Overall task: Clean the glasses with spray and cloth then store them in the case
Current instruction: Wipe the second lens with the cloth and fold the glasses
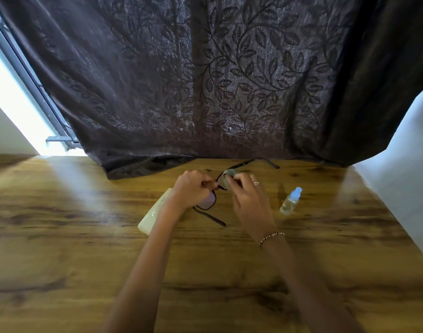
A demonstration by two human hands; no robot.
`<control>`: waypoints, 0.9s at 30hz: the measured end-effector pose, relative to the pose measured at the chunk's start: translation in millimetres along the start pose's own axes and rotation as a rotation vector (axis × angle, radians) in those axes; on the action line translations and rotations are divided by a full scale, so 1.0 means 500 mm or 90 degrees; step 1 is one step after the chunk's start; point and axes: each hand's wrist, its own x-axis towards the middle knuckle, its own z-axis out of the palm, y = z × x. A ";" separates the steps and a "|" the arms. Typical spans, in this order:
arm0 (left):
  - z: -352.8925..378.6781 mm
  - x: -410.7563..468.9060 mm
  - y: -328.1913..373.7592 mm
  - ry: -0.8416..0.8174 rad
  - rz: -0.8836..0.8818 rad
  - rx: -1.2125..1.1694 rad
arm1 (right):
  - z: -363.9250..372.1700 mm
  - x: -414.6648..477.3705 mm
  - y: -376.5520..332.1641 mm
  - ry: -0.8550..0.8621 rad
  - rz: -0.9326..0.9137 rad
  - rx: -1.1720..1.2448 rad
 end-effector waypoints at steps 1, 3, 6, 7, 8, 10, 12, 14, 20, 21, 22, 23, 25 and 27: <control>-0.003 0.000 -0.004 0.007 -0.009 -0.004 | -0.001 0.002 0.003 0.007 0.029 -0.007; -0.007 0.000 -0.012 0.020 -0.029 -0.012 | 0.002 -0.004 -0.003 0.002 0.035 -0.002; 0.001 -0.004 -0.013 0.008 -0.035 -0.005 | 0.014 -0.021 -0.028 -0.035 -0.022 0.033; 0.006 -0.006 -0.012 0.000 -0.032 0.001 | 0.015 -0.018 -0.029 -0.034 -0.028 0.037; 0.009 -0.008 -0.013 -0.006 -0.031 0.001 | 0.013 -0.011 -0.025 -0.027 -0.024 0.027; 0.006 -0.011 -0.019 0.004 -0.040 -0.010 | 0.008 0.004 -0.011 -0.006 0.012 -0.006; 0.002 -0.010 -0.027 0.026 -0.045 -0.013 | 0.007 0.004 -0.007 0.007 0.037 -0.010; 0.000 -0.008 -0.027 0.018 -0.041 -0.006 | 0.013 -0.009 -0.021 -0.007 0.001 0.006; 0.015 -0.010 -0.032 0.007 -0.025 -0.012 | 0.006 0.001 -0.016 -0.025 0.013 -0.027; 0.013 -0.009 -0.037 0.016 -0.033 -0.014 | 0.004 0.002 -0.013 -0.018 0.031 -0.036; 0.012 -0.008 -0.040 0.020 -0.038 -0.010 | 0.004 -0.002 -0.015 -0.013 0.033 -0.039; 0.011 -0.007 -0.042 0.017 -0.042 -0.006 | 0.007 -0.009 -0.021 -0.015 0.018 -0.035; 0.015 -0.005 -0.042 -0.005 -0.037 0.004 | 0.015 -0.025 -0.038 -0.046 -0.028 -0.006; 0.021 -0.008 -0.040 -0.020 -0.019 0.006 | 0.017 -0.023 -0.038 -0.064 -0.035 0.012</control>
